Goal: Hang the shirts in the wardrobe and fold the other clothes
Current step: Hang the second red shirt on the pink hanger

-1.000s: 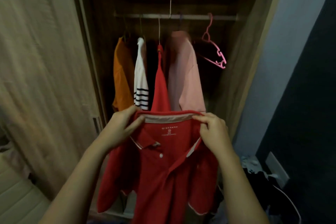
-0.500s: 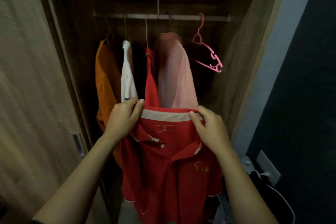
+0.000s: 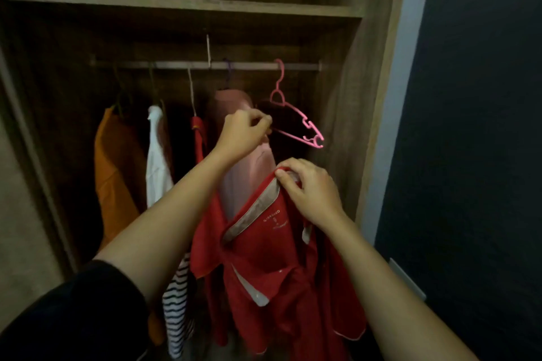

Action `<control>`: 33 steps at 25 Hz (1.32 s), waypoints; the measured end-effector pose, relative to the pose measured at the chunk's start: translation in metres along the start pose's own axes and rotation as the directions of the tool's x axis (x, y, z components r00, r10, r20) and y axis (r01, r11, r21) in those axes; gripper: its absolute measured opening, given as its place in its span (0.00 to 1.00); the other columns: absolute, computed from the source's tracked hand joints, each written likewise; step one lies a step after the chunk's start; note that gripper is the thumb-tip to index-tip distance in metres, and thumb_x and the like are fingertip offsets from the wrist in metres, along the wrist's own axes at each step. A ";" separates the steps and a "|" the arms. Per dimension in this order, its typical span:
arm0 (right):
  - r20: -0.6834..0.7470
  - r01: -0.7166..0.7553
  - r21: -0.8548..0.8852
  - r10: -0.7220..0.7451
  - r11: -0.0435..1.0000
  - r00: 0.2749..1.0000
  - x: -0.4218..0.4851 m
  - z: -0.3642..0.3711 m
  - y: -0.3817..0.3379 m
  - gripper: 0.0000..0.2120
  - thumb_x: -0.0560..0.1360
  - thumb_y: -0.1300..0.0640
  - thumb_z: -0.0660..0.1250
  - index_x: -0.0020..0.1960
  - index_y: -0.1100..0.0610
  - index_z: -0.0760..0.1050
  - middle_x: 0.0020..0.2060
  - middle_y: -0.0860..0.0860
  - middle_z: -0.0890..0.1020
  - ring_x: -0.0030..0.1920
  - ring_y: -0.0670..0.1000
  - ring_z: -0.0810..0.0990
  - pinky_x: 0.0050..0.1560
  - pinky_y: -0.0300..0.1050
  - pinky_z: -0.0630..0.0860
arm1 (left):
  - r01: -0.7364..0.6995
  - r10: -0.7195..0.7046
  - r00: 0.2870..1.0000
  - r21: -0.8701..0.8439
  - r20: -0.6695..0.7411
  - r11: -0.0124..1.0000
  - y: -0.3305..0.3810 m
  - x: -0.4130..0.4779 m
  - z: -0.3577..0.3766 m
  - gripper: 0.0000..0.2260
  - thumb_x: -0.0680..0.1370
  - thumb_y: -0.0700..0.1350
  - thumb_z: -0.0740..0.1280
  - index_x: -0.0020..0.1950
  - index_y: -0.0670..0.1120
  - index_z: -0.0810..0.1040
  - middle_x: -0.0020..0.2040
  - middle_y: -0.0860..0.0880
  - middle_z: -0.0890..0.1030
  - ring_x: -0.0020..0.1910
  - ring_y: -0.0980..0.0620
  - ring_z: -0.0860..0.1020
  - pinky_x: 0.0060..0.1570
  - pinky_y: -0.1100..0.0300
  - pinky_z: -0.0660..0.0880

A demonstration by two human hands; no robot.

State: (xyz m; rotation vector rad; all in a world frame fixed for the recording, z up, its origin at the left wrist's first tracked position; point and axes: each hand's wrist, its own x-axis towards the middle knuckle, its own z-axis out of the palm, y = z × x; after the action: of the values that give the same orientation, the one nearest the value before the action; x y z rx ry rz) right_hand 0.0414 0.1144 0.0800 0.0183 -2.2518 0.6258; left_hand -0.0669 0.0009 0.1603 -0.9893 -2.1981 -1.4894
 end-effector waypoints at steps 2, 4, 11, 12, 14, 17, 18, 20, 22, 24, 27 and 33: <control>0.010 -0.006 -0.018 0.007 1.000 1.000 0.000 -0.005 0.008 0.08 0.76 0.46 0.61 0.51 0.45 0.76 0.44 0.43 0.78 0.45 0.45 0.78 0.44 0.46 0.74 | 0.184 -0.177 0.983 -0.291 0.051 0.939 0.007 0.034 0.030 0.07 0.79 0.41 0.62 0.50 0.41 0.79 0.39 0.48 0.79 0.37 0.52 0.80 0.40 0.65 0.78; 0.035 -0.022 -0.034 0.023 0.999 0.999 -0.002 -0.007 0.016 0.08 0.76 0.46 0.61 0.52 0.45 0.76 0.43 0.42 0.78 0.45 0.43 0.77 0.45 0.45 0.74 | 0.321 -0.313 0.946 -0.416 0.090 0.851 0.008 0.063 0.059 0.07 0.80 0.41 0.61 0.45 0.41 0.76 0.37 0.48 0.75 0.38 0.50 0.76 0.44 0.59 0.76; 0.088 -0.064 -0.057 0.069 0.996 0.994 -0.008 -0.014 0.036 0.09 0.77 0.46 0.59 0.53 0.44 0.75 0.46 0.42 0.78 0.48 0.42 0.76 0.47 0.47 0.75 | 0.569 -0.526 0.815 -0.500 0.242 0.653 -0.006 0.120 0.121 0.17 0.82 0.45 0.57 0.66 0.37 0.69 0.58 0.42 0.74 0.55 0.45 0.72 0.57 0.55 0.69; 0.086 -0.066 -0.050 0.070 0.997 0.994 -0.008 -0.014 0.038 0.09 0.77 0.45 0.59 0.53 0.44 0.75 0.45 0.42 0.78 0.47 0.42 0.76 0.47 0.47 0.75 | 0.574 -0.536 0.808 -0.527 0.243 0.626 -0.010 0.128 0.127 0.17 0.81 0.45 0.58 0.66 0.36 0.69 0.54 0.42 0.74 0.53 0.46 0.73 0.54 0.56 0.70; 0.098 -0.072 -0.041 0.076 0.997 0.992 -0.009 -0.013 0.041 0.09 0.77 0.45 0.58 0.53 0.43 0.75 0.45 0.42 0.78 0.47 0.42 0.76 0.47 0.47 0.75 | 0.558 -0.536 0.814 -0.561 0.226 0.611 -0.015 0.142 0.137 0.13 0.79 0.41 0.61 0.60 0.34 0.72 0.46 0.42 0.75 0.43 0.48 0.75 0.45 0.58 0.72; 0.095 -0.081 -0.049 0.085 0.996 0.992 -0.009 -0.010 0.049 0.09 0.77 0.45 0.58 0.53 0.43 0.74 0.45 0.42 0.77 0.48 0.41 0.75 0.47 0.45 0.74 | 0.510 -0.522 0.835 -0.599 0.173 0.617 -0.010 0.154 0.137 0.02 0.75 0.30 0.60 0.45 0.35 0.72 0.39 0.41 0.73 0.34 0.48 0.73 0.36 0.58 0.71; 0.086 -0.086 -0.052 0.090 0.995 0.992 -0.008 -0.008 0.051 0.09 0.77 0.45 0.58 0.53 0.43 0.74 0.45 0.42 0.77 0.48 0.41 0.75 0.47 0.44 0.74 | 0.490 -0.507 0.844 -0.635 0.175 0.597 -0.006 0.158 0.135 0.05 0.75 0.29 0.60 0.41 0.36 0.70 0.38 0.41 0.73 0.33 0.49 0.73 0.33 0.57 0.73; 0.077 -0.092 -0.057 0.096 0.994 0.992 -0.009 -0.003 0.053 0.08 0.77 0.45 0.59 0.53 0.43 0.74 0.45 0.42 0.77 0.47 0.41 0.75 0.47 0.42 0.74 | 0.461 -0.481 0.855 -0.712 0.195 0.530 0.004 0.159 0.129 0.10 0.76 0.28 0.58 0.39 0.39 0.67 0.36 0.42 0.72 0.31 0.51 0.73 0.25 0.60 0.75; 0.083 -0.086 -0.067 0.091 0.994 0.992 -0.010 0.003 0.052 0.08 0.77 0.45 0.59 0.53 0.43 0.74 0.45 0.41 0.77 0.47 0.40 0.75 0.45 0.41 0.73 | 0.455 -0.458 0.860 -0.743 0.224 0.491 0.012 0.155 0.124 0.11 0.77 0.27 0.57 0.39 0.41 0.66 0.36 0.43 0.71 0.31 0.52 0.73 0.22 0.63 0.75; 0.104 -0.079 -0.056 0.085 0.995 0.991 -0.011 0.009 0.052 0.08 0.77 0.45 0.59 0.53 0.43 0.74 0.44 0.42 0.77 0.46 0.40 0.76 0.45 0.41 0.74 | 0.457 -0.431 0.869 -0.731 0.245 0.507 0.017 0.144 0.116 0.10 0.76 0.27 0.56 0.40 0.41 0.66 0.36 0.44 0.71 0.30 0.53 0.72 0.22 0.64 0.75; 0.159 -0.076 0.000 0.075 0.997 0.984 -0.011 0.010 0.054 0.08 0.77 0.47 0.59 0.52 0.45 0.75 0.44 0.43 0.77 0.46 0.41 0.76 0.47 0.41 0.74 | 0.483 -0.419 0.864 -0.694 0.280 0.534 0.022 0.117 0.100 0.11 0.76 0.28 0.53 0.40 0.41 0.66 0.36 0.45 0.69 0.31 0.54 0.71 0.31 0.59 0.75; 0.528 0.029 -0.001 -0.024 1.000 0.849 0.001 0.009 0.063 0.07 0.78 0.60 0.57 0.54 0.54 0.71 0.46 0.51 0.75 0.49 0.48 0.73 0.51 0.39 0.66 | 0.504 -0.504 0.835 -0.673 0.221 0.541 0.008 0.035 0.025 0.12 0.77 0.32 0.50 0.39 0.42 0.69 0.26 0.49 0.67 0.19 0.58 0.64 0.23 0.67 0.67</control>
State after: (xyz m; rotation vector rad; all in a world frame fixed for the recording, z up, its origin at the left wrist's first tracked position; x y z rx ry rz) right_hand 0.0215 0.1658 0.0490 0.2462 -2.7821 0.6528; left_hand -0.0827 0.0385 0.1761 -0.4927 -1.9892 -2.7585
